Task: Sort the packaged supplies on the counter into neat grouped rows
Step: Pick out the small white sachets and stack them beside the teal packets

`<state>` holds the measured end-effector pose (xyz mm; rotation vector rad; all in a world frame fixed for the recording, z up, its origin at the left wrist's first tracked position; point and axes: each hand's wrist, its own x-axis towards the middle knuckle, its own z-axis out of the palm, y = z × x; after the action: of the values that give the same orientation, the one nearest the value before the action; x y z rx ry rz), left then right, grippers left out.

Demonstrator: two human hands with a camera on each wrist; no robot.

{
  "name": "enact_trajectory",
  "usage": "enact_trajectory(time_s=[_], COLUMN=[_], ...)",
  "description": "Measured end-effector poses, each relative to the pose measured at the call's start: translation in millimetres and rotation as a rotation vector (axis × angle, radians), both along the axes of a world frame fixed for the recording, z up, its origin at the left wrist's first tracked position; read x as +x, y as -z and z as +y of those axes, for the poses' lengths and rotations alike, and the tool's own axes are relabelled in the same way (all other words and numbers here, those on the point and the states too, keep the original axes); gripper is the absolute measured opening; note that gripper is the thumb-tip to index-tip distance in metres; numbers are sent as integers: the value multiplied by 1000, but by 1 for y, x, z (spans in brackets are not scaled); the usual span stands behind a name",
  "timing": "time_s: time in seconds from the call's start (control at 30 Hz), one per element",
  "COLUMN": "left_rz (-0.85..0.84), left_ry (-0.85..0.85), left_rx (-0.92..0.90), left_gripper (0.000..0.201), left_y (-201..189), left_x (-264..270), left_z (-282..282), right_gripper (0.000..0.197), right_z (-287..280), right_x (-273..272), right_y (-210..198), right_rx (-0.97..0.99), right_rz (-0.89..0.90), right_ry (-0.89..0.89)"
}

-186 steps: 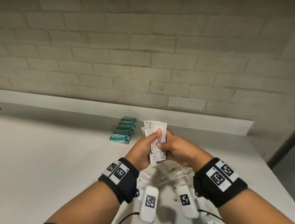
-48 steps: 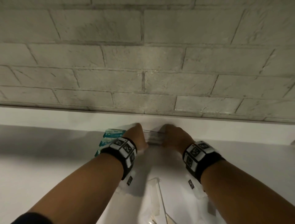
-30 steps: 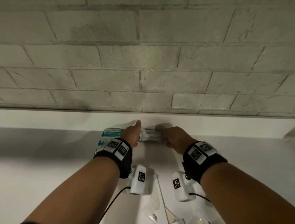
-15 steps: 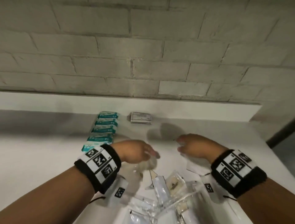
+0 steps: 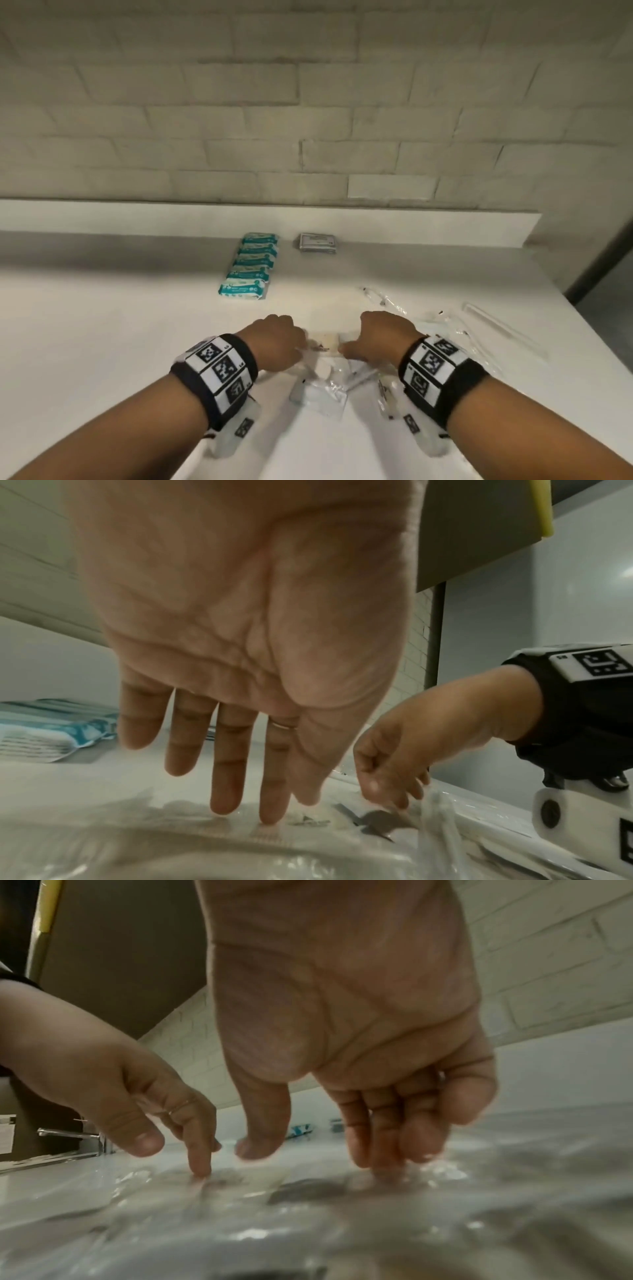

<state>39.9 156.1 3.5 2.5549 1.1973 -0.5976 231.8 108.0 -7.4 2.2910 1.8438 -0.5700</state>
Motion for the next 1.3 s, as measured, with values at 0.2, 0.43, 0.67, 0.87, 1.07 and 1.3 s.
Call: enact_trajectory(time_s=[0.2,0.43,0.67,0.87,1.07,1.3], left_rz=[-150,-165,-222,-134,-214,-441], left_ry=[-84,34,-108,-166,-172,-224], left_rx=[35,-14,35,-48,-86,33], left_gripper=[22,26,42,31,19,16], left_y=[0,17,33,32,11,-13], left_x=[-1,10,15,21,26,67], left_z=[-25,-45,-61,-71,-74,-58], right_gripper=[35,17,29,54,38,21], right_z=[-1,-34,-77,-91,-98,-137], right_x=[-6,55,41,24,73,159], right_y=[16,-32,-16,2,-16,-34], right_rx=[82,258,-262,-195,46,253], right_rz=[241,466,116,-15,361,412], right_ry=[125,260,164,46,211,552])
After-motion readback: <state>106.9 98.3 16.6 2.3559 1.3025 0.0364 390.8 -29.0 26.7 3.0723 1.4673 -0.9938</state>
